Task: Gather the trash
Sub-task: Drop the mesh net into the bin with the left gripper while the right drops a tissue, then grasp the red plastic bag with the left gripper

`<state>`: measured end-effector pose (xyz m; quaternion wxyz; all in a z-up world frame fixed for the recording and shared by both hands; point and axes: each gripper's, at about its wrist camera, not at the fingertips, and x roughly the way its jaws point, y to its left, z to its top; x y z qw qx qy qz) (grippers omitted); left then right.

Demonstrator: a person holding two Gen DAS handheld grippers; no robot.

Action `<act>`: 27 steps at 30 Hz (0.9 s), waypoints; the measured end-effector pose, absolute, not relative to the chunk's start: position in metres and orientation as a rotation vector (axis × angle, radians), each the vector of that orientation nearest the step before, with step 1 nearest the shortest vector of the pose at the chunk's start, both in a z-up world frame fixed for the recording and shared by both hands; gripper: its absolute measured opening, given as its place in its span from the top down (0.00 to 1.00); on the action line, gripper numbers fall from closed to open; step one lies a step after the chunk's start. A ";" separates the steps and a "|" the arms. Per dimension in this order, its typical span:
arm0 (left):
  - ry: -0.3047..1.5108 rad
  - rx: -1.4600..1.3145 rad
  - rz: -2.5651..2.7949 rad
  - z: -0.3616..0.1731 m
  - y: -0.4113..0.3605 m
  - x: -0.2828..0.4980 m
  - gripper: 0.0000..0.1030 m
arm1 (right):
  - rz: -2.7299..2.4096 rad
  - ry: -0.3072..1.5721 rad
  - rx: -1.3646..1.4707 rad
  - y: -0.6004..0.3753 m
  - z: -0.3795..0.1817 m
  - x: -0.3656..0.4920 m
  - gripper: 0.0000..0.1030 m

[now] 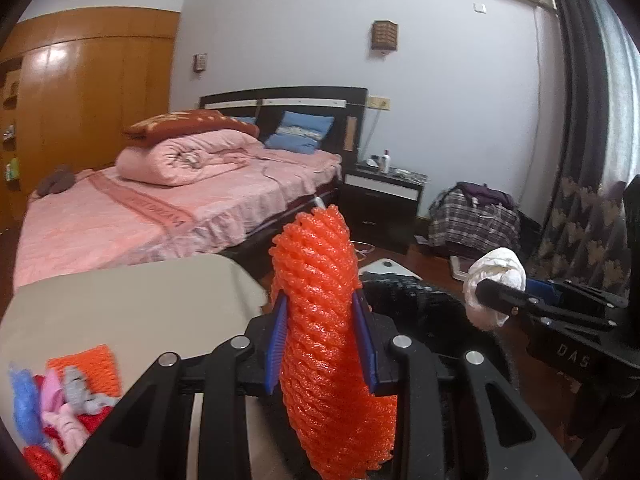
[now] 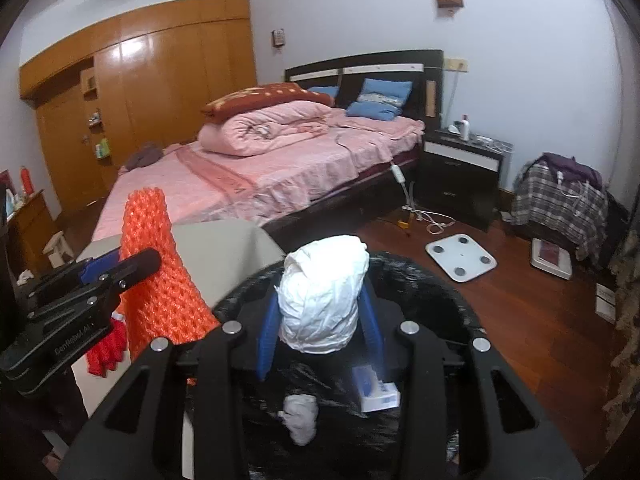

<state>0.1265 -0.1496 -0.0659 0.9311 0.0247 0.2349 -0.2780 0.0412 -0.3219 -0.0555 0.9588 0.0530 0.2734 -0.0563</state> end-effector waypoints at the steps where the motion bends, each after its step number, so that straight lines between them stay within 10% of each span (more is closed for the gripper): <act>1: 0.484 0.053 -0.586 -0.067 -0.157 0.129 0.70 | -0.124 0.557 0.108 -0.325 -0.058 0.039 0.64; 14: 0.523 0.037 -0.601 -0.076 -0.163 0.139 0.30 | -0.239 0.520 0.102 -0.353 -0.062 0.028 0.11; 27: 0.487 0.057 -0.264 -0.069 -0.023 0.111 0.20 | 0.000 0.517 0.132 -0.248 -0.057 0.052 0.07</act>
